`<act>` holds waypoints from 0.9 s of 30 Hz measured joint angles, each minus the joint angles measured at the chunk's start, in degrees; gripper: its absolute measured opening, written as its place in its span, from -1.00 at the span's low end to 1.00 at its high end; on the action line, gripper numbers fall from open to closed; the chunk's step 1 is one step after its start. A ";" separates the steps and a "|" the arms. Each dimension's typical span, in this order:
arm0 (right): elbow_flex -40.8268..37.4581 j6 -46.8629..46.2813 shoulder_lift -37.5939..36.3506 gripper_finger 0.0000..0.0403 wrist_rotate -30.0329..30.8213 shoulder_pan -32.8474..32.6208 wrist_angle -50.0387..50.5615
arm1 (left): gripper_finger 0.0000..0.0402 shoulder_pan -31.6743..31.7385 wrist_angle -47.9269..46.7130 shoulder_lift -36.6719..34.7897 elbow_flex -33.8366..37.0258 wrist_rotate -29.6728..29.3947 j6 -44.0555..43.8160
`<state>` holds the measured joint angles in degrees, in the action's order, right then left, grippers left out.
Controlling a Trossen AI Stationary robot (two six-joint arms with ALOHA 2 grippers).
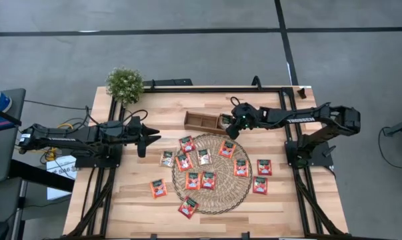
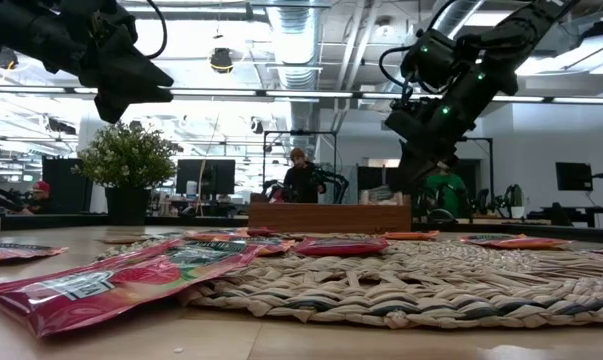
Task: Pick & Place Tea
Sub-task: Put the brown tea bag into the right section of the wooden organizer
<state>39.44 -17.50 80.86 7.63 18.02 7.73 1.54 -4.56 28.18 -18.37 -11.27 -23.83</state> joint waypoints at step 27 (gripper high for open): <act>2.95 4.48 0.00 -1.00 -7.24 1.05 7.47 | -0.34 0.00 0.02 0.00 0.00 -0.01 0.02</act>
<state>42.39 -13.02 80.86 0.38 19.06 15.20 1.54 -4.54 28.18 -18.37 -11.29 -23.81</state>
